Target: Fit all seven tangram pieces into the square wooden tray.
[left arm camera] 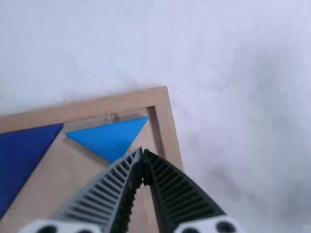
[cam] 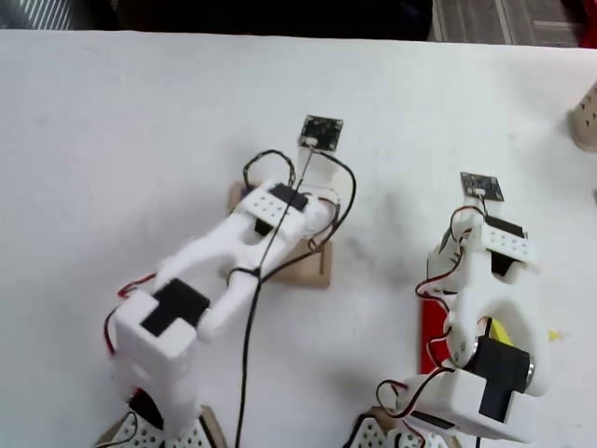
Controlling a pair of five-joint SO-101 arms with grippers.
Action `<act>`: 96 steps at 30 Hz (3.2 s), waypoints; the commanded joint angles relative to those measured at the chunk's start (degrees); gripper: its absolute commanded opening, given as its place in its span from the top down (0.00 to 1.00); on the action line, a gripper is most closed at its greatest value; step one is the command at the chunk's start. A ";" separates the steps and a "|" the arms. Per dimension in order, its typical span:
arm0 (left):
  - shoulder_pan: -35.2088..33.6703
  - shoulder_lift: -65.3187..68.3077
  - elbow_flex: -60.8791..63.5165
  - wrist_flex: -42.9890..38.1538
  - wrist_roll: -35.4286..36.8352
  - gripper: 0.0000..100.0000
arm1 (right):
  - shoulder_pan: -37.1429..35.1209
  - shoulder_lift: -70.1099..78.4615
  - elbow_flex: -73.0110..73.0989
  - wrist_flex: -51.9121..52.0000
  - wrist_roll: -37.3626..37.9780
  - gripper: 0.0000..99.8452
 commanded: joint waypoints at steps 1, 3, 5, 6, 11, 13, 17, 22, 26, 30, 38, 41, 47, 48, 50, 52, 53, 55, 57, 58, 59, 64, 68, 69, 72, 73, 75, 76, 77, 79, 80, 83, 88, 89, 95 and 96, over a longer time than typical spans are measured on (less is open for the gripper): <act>-0.75 -9.27 2.02 1.23 -0.97 0.98 | -0.57 -2.24 -0.18 -0.92 0.79 0.98; -1.19 -9.80 5.36 -1.23 -0.97 0.98 | -0.57 -2.24 -0.18 -0.92 0.79 0.98; -1.10 -9.80 8.35 -4.40 -1.05 0.98 | -0.57 -2.24 -0.18 -0.92 0.79 0.98; -1.10 -9.80 9.58 -5.80 -1.05 0.98 | -0.57 -2.24 -0.18 -0.92 0.79 0.98; -1.27 -7.87 11.43 -9.76 -0.62 0.98 | -0.57 -2.24 -0.09 -0.92 0.79 0.98; -2.07 -5.14 9.23 -9.76 -0.62 0.98 | -0.57 -2.24 -0.09 -0.92 0.79 0.98; -4.35 0.31 3.52 -9.58 -0.62 0.98 | -0.57 -2.24 -0.09 -0.92 0.79 0.98; -4.00 2.33 0.26 -9.58 -0.97 0.98 | -0.57 -2.24 -0.09 -0.92 0.79 0.98; -1.45 2.33 0.26 -9.58 -1.05 0.98 | -0.57 -2.24 -0.09 -0.92 0.79 0.98; 0.31 1.80 0.44 -9.49 -1.05 0.98 | -0.57 -2.24 -0.09 -0.92 0.79 0.98; 0.13 -10.07 7.74 -8.79 -1.05 0.98 | -0.57 -2.24 -0.09 -1.01 0.79 0.98; -1.71 -12.88 10.20 -8.79 -0.88 0.98 | -0.57 -2.24 -0.09 -1.01 0.79 0.98; -7.16 -7.60 10.55 -8.79 -1.05 0.98 | -0.57 -2.24 -0.09 -1.01 0.79 0.98; -7.69 -6.20 9.76 -8.88 -1.05 0.98 | -0.57 -2.24 -0.09 -1.01 0.79 0.98; -8.40 -3.47 7.47 -8.62 -1.05 0.98 | -0.57 -2.24 -0.09 -1.01 0.79 0.98; -8.40 -0.84 4.66 -8.44 -0.97 0.98 | -0.48 -2.24 -0.09 -1.01 0.79 0.98; -8.22 0.40 3.43 -8.44 -0.88 0.98 | -0.48 -2.24 -0.09 -1.01 0.79 0.98; -7.96 2.51 1.05 -8.44 -0.70 0.98 | -0.48 -2.24 -0.09 -1.01 0.79 0.98; -7.87 4.00 -0.88 -8.44 -0.70 0.98 | -0.48 -2.24 -0.09 -1.01 0.79 0.98; -7.87 4.53 -1.58 -8.44 -0.62 0.98 | -0.48 -2.24 -0.09 -1.01 0.79 0.98; -7.78 4.79 -1.93 -8.44 -0.62 0.98 | -0.48 -2.24 -0.09 -1.01 0.79 0.98; -6.99 4.62 -2.29 -5.98 -1.05 0.98 | -0.48 -2.24 -0.09 -1.01 0.79 0.98; -6.90 2.33 -1.93 -3.87 -1.05 0.98 | -0.48 -2.24 -0.09 -1.01 0.79 0.98; -6.99 1.10 -1.49 -3.34 -1.05 0.98 | -0.48 -2.24 -0.09 -1.01 0.79 0.98; -6.99 -3.74 0.97 -1.32 -1.05 0.98 | -0.48 -2.24 -0.09 -1.01 0.79 0.98; -6.90 -5.49 2.20 -0.88 -1.05 0.98 | -0.48 -2.24 -0.09 -1.01 0.79 0.98; -6.90 -9.36 5.10 -0.53 -1.14 0.98 | -0.48 -2.24 -0.09 -1.01 0.79 0.98; -6.99 -11.21 6.68 -0.62 -1.67 0.98 | -0.48 -2.24 -0.09 -1.01 0.79 0.98; -7.08 -13.14 8.18 -0.79 -3.16 0.98 | -0.48 -2.24 -0.09 -1.01 0.79 0.98; -7.34 -16.84 11.16 -0.97 -7.38 0.98 | -0.48 -2.24 -0.09 -1.01 0.79 0.98; -7.43 -18.59 12.57 -0.97 -9.05 0.98 | -0.48 -2.24 -0.09 -1.01 0.79 0.98; -7.52 -23.43 17.23 -0.97 -12.48 0.98 | -0.48 -2.24 -0.09 -1.01 0.79 0.98; -8.04 -31.69 24.79 -0.97 -14.24 0.98 | -0.48 -2.33 -0.09 -0.75 0.88 0.98; -8.92 -33.63 26.11 -0.97 -14.15 0.98 | -0.48 -2.33 -0.09 -0.66 0.88 0.98; -18.77 -41.45 33.41 -3.69 -14.15 0.98 | -0.48 -2.33 -0.09 -0.66 0.88 0.98; -20.44 -41.89 35.16 -5.36 -14.15 0.98 | -0.48 -2.33 -0.09 -0.66 0.88 0.98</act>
